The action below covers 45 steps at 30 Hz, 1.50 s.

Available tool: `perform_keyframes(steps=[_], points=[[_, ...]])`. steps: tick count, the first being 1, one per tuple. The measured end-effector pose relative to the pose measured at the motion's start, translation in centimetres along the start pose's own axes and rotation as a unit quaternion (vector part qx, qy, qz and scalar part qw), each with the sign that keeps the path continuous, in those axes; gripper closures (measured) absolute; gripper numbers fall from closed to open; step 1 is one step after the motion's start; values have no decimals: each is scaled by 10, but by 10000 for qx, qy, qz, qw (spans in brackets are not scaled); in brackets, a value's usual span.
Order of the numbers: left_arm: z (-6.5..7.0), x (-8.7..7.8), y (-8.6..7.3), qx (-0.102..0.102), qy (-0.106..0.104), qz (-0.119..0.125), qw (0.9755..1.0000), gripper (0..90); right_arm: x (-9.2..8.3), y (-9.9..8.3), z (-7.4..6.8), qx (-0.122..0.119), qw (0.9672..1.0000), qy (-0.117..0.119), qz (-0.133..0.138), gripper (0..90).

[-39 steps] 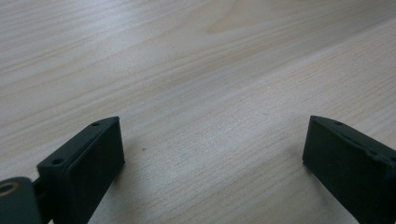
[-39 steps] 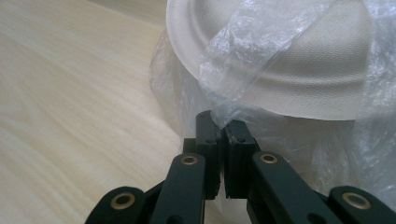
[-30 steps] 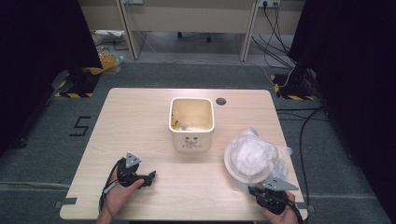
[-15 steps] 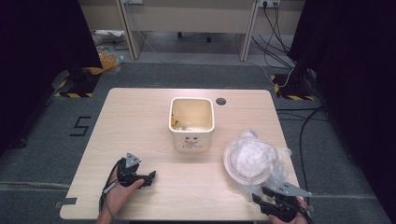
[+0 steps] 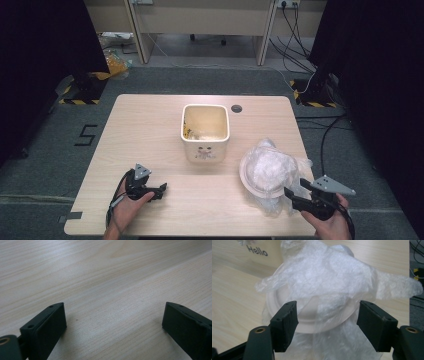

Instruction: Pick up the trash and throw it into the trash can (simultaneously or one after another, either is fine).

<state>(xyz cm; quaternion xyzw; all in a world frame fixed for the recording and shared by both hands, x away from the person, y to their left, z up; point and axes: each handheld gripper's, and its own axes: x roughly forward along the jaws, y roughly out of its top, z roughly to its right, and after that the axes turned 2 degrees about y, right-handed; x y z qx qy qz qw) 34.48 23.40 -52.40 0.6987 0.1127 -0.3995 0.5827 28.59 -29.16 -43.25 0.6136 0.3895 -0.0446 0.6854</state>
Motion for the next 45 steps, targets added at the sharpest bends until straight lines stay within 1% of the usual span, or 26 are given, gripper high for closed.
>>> perform_keyframes(steps=[2, 3, 4, 5, 6, 7, 11, 12, 13, 16, 17, 21, 24, 25, 27, 30, 34, 35, 37, 38, 39, 40, 42, 43, 44, 45], points=[[0, 0, 0, 0, -3, -1, 10000, 45, 2, 4, 2, -19, 10000, -30, -12, 307], [0, 0, 0, 2, -4, -1, 10000, 44, 7, 13, 5, 1, 10000, -32, -72, 281], [0, 0, 0, 4, -6, -2, 10000, 44, 7, 13, 5, 1, 10000, -32, -72, 281], [0, 0, 0, 5, -5, -2, 10000, 42, 11, 23, 7, -15, 10000, -42, 8, 273], [0, 0, 0, 6, -5, -3, 10000, 42, 11, 23, 7, -15, 10000, -42, 8, 273], [0, 0, 0, 6, -6, -3, 10000, 42, 16, 31, 8, -75, 9999, -69, 49, 257], [0, 0, 0, 8, -4, -4, 10000, 42, 25, 42, 8, -162, 9998, -113, 76, 241], [0, 0, 0, 7, -4, -3, 10000, 42, 32, 47, 8, -210, 9998, -61, 32, 231], [0, 0, 0, 7, -4, -3, 10000, 42, 32, 47, 8, -210, 9998, -61, 32, 231], [0, 0, 0, 6, -4, -4, 10000, 42, 44, 56, 8, -267, 9996, 23, -32, 202], [0, 0, 0, 7, -4, -4, 10000, 42, 53, 60, 8, -292, 9995, 44, -90, 181], [0, 0, 0, 6, -4, -2, 10000, 42, 69, 63, 8, -293, 9994, 65, -177, 163], [0, 0, 0, 6, -5, -2, 10000, 42, 80, 61, 6, -241, 9994, -60, -261, 159], [0, 0, 0, 6, -5, -2, 10000, 42, 86, 58, 4, -314, 9989, -23, -352, 158], [0, 0, 0, 5, -4, -2, 10000, 42, 91, 55, 2, -309, 9987, 35, -401, 158], [0, 0, 0, 7, -4, -2, 10000, 42, 97, 52, 1, -404, 9976, -157, -531, 158], [0, 0, 0, 7, -4, -2, 10000, 42, 99, 50, 1, -368, 9978, -130, -527, 176], [0, 0, 0, 7, -5, -2, 10000, 42, 99, 49, 1, -396, 9977, -150, -526, 202], [0, 0, 0, 7, -4, -2, 10000, 42, 97, 50, 2, -402, 9978, -154, -509, 300], [0, 0, 0, 6, -4, -2, 10000, 42, 95, 50, 3, -336, 9983, -104, -473, 409], [0, 0, 0, 6, -4, -2, 10000, 42, 94, 49, 4, -317, 9984, -72, -465, 447], [0, 0, 0, 7, -4, -2, 10000, 42, 94, 49, 4, -317, 9984, -72, -465, 447], [0, 0, 0, 7, -4, -2, 10000, 42, 92, 48, 7, -321, 9986, -99, -405, 562], [0, 0, 0, 8, -5, -3, 10000, 42, 90, 47, 10, -310, 9989, -34, -358, 672], [0, 0, 0, 7, -4, -2, 10000, 42, 90, 47, 11, -308, 9990, 16, -331, 708], [0, 0, 0, 7, -4, -2, 10000, 42, 90, 47, 11, -308, 9990, 16, -331, 708]])
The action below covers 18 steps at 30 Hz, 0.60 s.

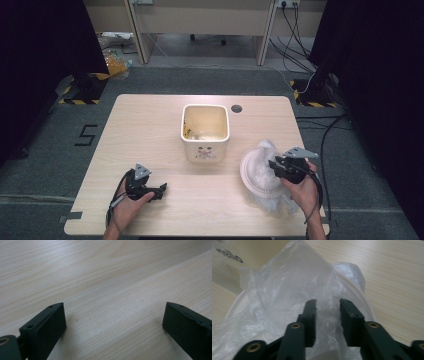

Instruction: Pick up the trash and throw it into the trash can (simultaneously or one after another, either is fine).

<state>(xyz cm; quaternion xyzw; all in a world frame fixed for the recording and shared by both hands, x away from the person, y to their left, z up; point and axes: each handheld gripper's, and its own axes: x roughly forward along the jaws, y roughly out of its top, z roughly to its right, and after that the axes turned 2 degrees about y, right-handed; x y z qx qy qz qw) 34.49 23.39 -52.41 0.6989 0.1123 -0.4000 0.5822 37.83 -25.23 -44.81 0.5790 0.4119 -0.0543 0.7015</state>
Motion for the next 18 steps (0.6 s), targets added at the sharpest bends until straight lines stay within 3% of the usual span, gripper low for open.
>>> perform_keyframes(steps=[1, 4, 10, 18], points=[[0, 0, 0, 0, 0, -1, 10000, 42, -1, -1, 1, -10, 10000, 80, 55, 788], [0, 0, 0, 0, 1, 0, 10000, 42, -3, -1, 2, 0, 9997, 191, 149, 861], [0, 0, 0, 0, 0, -2, 10000, 42, -13, 3, 3, -47, 9990, 196, 408, 879], [0, 0, 0, -1, 1, -1, 10000, 42, -47, 21, 1, -157, 9952, 225, 944, 880]])
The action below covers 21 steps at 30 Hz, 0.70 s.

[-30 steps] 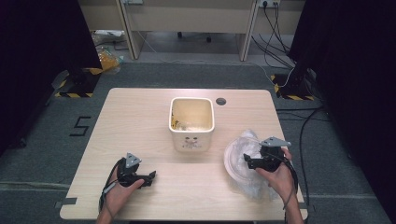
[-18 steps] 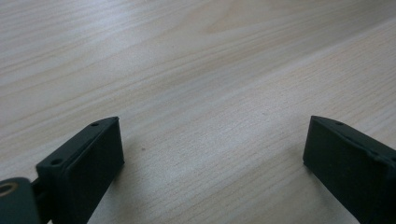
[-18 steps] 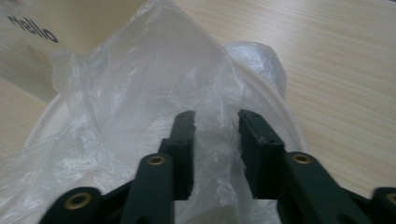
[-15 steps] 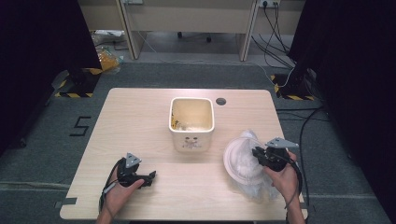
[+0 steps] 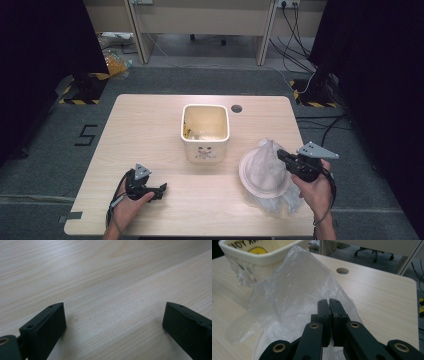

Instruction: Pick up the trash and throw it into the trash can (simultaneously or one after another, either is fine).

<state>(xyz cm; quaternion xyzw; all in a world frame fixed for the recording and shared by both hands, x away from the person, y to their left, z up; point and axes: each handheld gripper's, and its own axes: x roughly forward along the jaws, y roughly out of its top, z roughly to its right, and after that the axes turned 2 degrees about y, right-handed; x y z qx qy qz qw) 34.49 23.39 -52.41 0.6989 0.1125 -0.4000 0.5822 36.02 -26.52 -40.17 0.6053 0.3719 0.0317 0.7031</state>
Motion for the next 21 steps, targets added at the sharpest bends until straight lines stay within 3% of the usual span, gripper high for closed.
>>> perform_keyframes(steps=[7, 11, 21], points=[[0, 0, 0, -1, 0, 1, 10000, 42, -6, 14, 1, -16, 9998, 19, 211, 879], [0, 0, 0, -5, 0, 3, 10000, 42, -7, 34, -3, -175, 9992, 68, 355, 879], [0, 0, 0, 20, 3, -9, 10000, 42, 11, 73, -19, -455, 9975, 404, 365, 878]])
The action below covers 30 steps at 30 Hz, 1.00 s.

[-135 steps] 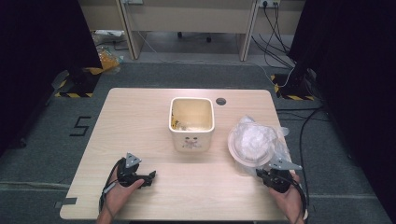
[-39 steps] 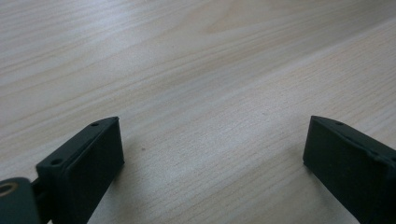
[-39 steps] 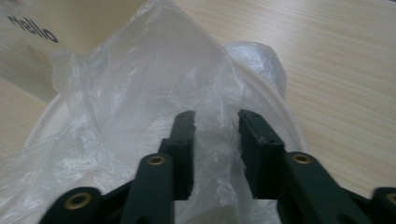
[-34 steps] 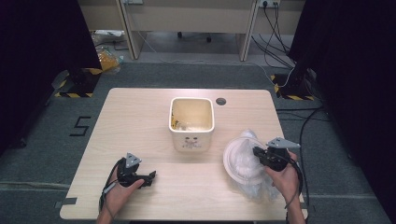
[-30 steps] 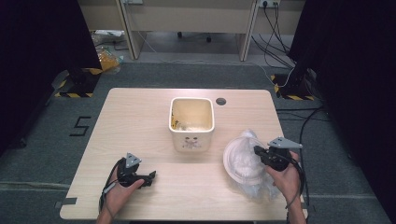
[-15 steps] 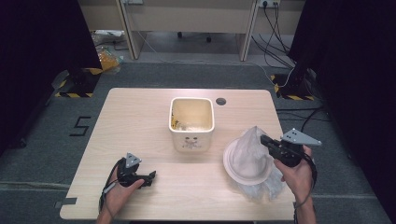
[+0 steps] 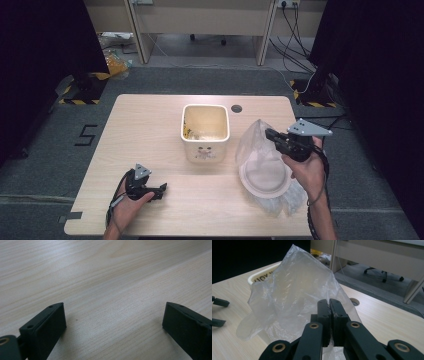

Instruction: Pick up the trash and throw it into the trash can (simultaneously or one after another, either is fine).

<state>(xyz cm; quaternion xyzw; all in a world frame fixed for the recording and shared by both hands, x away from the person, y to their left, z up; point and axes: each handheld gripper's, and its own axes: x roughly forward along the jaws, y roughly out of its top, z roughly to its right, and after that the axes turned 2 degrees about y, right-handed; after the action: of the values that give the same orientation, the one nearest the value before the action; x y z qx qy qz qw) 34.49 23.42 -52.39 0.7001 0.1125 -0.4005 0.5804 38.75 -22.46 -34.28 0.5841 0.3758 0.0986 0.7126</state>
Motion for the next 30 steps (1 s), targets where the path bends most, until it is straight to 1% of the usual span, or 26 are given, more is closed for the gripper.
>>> perform_keyframes(steps=[1, 2, 3, 4, 5, 6, 7, 11, 12, 13, 14, 17, 19, 20, 24, 28, 29, 30], points=[[0, 0, 0, -16, -1, 13, 10000, 42, 6, 9, -2, -53, 10000, 51, 19, 878], [0, 0, 0, -16, -1, 13, 10000, 42, 6, 9, -2, -53, 10000, 51, 19, 878], [0, 0, 0, -14, 0, 13, 10000, 42, 11, 18, -4, -91, 9999, 118, 59, 877], [0, 0, 0, -16, -1, 13, 10000, 42, 13, 23, -6, -94, 9998, 149, 69, 877], [0, 0, 0, -19, -1, 16, 10000, 42, 13, 23, -6, -94, 9998, 149, 69, 877], [0, 0, 0, -19, 0, 16, 10000, 42, 15, 28, -7, -132, 9997, 167, 77, 877], [0, 0, 0, -29, 1, 24, 10000, 42, 20, 37, -10, -179, 9996, 201, 78, 876], [0, 0, 0, -26, 1, 22, 10000, 42, 32, 53, -15, -305, 9992, 264, 48, 875], [0, 0, 0, -26, 0, 22, 10000, 42, 32, 53, -15, -305, 9992, 264, 48, 875], [0, 0, 0, -25, 1, 21, 10000, 42, 38, 60, -18, -338, 9990, 296, 23, 875], [0, 0, 0, -25, 1, 21, 10000, 42, 38, 60, -18, -338, 9990, 296, 23, 875], [0, 0, 0, -40, -4, 19, 10000, 42, 50, 70, -21, -393, 9986, 341, -28, 874], [0, 0, 0, -40, -4, 20, 10000, 42, 58, 76, -24, -398, 9985, 379, -54, 871], [0, 0, 0, -40, -4, 20, 10000, 42, 67, 82, -27, -416, 9982, 425, -63, 867], [0, 0, 0, -40, -5, 20, 10000, 42, 82, 93, -34, -451, 9976, 516, -91, 866], [0, 0, 0, -40, -6, 22, 10000, 42, 98, 102, -41, -502, 9968, 607, -165, 864], [0, 0, 0, -42, -1, 26, 10000, 42, 98, 102, -41, -502, 9968, 607, -165, 864], [0, 0, 0, -41, -1, 26, 10000, 42, 103, 103, -42, -512, 9966, 626, -182, 864]])
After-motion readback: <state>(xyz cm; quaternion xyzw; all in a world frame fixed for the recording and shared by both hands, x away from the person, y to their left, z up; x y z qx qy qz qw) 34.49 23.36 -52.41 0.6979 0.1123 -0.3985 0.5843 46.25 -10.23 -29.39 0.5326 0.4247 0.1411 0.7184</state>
